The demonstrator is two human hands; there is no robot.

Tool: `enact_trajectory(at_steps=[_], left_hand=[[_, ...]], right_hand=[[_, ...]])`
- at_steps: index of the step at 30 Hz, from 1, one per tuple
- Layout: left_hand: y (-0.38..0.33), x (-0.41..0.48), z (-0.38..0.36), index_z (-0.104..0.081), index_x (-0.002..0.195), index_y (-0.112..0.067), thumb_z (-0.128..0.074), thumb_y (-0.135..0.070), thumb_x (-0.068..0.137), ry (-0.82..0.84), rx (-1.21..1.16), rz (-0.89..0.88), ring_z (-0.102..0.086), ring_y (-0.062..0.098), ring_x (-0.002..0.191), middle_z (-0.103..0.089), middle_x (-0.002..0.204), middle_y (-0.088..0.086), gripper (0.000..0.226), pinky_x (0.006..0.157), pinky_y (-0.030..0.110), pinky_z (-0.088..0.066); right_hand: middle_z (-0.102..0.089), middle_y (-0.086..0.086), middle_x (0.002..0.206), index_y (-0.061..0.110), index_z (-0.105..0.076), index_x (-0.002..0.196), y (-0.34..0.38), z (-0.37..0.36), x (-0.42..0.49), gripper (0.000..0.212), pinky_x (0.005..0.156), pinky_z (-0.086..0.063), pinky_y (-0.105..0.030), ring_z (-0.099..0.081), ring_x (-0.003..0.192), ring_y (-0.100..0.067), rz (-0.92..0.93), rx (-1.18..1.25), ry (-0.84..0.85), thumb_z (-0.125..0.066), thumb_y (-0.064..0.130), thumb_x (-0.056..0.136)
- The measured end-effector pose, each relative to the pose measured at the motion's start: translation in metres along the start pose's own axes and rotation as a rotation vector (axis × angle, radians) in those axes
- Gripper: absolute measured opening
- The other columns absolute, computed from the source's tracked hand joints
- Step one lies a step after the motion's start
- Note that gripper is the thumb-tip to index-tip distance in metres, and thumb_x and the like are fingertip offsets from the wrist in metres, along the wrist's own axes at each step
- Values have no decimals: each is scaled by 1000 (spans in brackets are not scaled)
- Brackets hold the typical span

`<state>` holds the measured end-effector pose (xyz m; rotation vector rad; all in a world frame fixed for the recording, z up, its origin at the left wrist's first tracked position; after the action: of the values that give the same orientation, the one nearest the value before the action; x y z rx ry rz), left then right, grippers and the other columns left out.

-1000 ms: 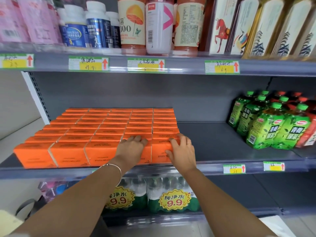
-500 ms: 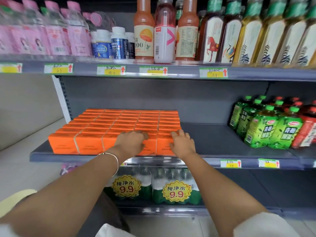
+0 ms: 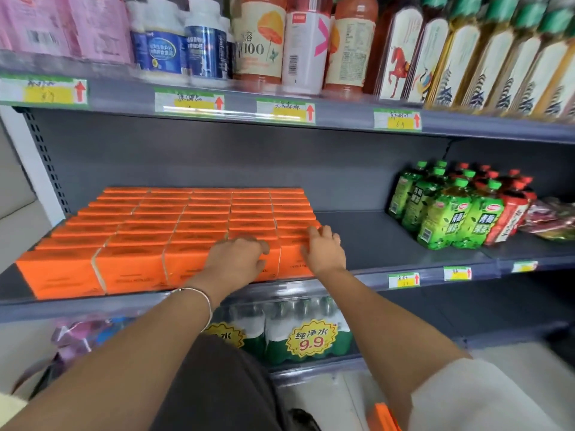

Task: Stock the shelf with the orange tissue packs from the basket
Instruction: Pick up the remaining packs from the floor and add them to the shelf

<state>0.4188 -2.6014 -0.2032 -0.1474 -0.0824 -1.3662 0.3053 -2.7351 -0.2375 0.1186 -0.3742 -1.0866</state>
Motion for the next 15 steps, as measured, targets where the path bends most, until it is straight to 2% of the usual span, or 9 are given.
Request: enact_trajectory(at_steps=[3, 5, 11, 15], left_hand=[[-1, 17, -8, -49, 129, -33, -46, -33, 96, -19, -19, -43, -49, 22, 126, -51, 137, -2, 33, 98, 37, -43], [-7, 29, -11, -52, 126, -33, -47, -32, 94, -62, -37, -80, -50, 21, 123, -54, 132, -4, 32, 97, 36, -43], [-32, 67, -20, -56, 122, -29, -48, -28, 92, -171, -138, -124, -46, 24, 123, -56, 126, -3, 30, 98, 34, -37], [-56, 86, -22, -60, 113, -25, -52, -23, 90, -244, -220, -162, -49, 27, 114, -59, 116, 0, 25, 93, 38, -35]], right_hand=[[-44, -13, 131, 11, -48, 131, -4, -11, 3, 37, 95, -40, -40, -37, 122, -34, 4, -14, -31, -42, 29, 99], [-46, -13, 128, 10, -51, 126, -5, -13, 5, 36, 93, -40, -39, -38, 119, -34, 26, -21, -63, -43, 32, 99], [-52, -15, 119, 7, -58, 117, -7, -16, 8, 33, 89, -38, -39, -43, 107, -34, 67, 39, -134, -49, 32, 97], [-56, -23, 103, -1, -62, 103, -14, -10, 9, 23, 84, -39, -42, -51, 92, -40, 104, 153, -195, -61, 14, 87]])
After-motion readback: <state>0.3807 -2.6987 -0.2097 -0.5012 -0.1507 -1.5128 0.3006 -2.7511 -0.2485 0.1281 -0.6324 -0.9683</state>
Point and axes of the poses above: each hand's wrist, its own x-axis towards the middle knuckle, its own z-axis out of the back of the hand, y = z × x, the point moved 9 cm from there along x, towards the middle knuckle
